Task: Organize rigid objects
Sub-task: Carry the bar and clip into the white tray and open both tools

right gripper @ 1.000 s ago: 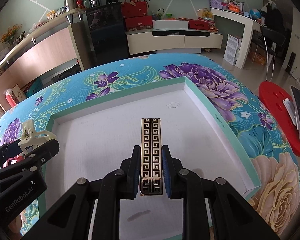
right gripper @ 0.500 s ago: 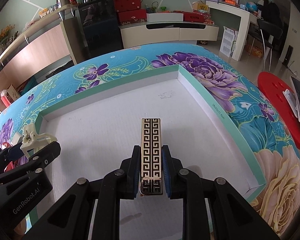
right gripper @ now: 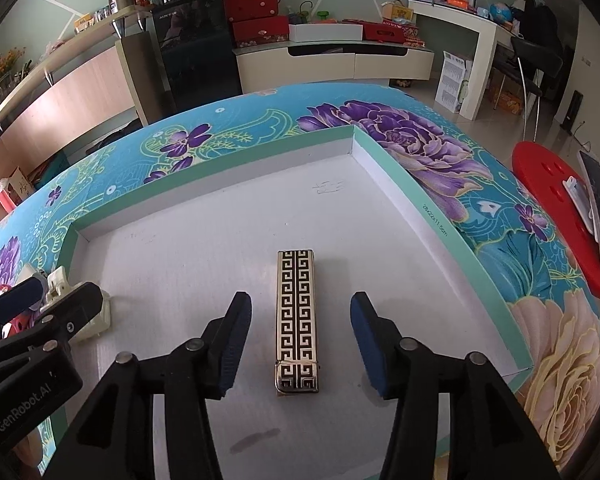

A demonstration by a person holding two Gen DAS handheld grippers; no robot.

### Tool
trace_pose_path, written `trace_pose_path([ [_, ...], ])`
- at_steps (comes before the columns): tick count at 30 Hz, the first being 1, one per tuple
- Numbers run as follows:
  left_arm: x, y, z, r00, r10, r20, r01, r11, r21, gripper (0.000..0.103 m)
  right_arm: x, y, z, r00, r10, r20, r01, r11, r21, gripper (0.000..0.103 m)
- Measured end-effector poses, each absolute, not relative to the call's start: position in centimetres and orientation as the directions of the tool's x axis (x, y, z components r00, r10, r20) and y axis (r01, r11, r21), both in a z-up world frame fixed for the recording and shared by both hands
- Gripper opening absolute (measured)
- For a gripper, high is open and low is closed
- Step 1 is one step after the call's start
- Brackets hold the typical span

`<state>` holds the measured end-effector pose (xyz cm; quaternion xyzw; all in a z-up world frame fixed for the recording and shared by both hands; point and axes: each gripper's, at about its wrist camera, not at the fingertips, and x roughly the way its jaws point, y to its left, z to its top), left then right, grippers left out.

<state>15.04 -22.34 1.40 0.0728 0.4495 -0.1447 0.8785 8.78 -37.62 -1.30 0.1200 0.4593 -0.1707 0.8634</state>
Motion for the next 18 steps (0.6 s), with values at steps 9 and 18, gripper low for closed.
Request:
trace_pose_path([
  [9,15.3,-19.0,2.3,0.588,-0.146,-0.796,0.222,0.975,-0.015,0.103,8.9,-37.4,-1.2,0.543,-0.155,-0.825,0.387,0.919,0.082,0.082],
  [18,15.1,-16.1,3.0,0.632,-0.091,-0.769,0.158,0.987,0.013,0.103,8.6,-37.2,0.1,0.602,-0.176,-0.779,0.388,0.917,0.092,0.102],
])
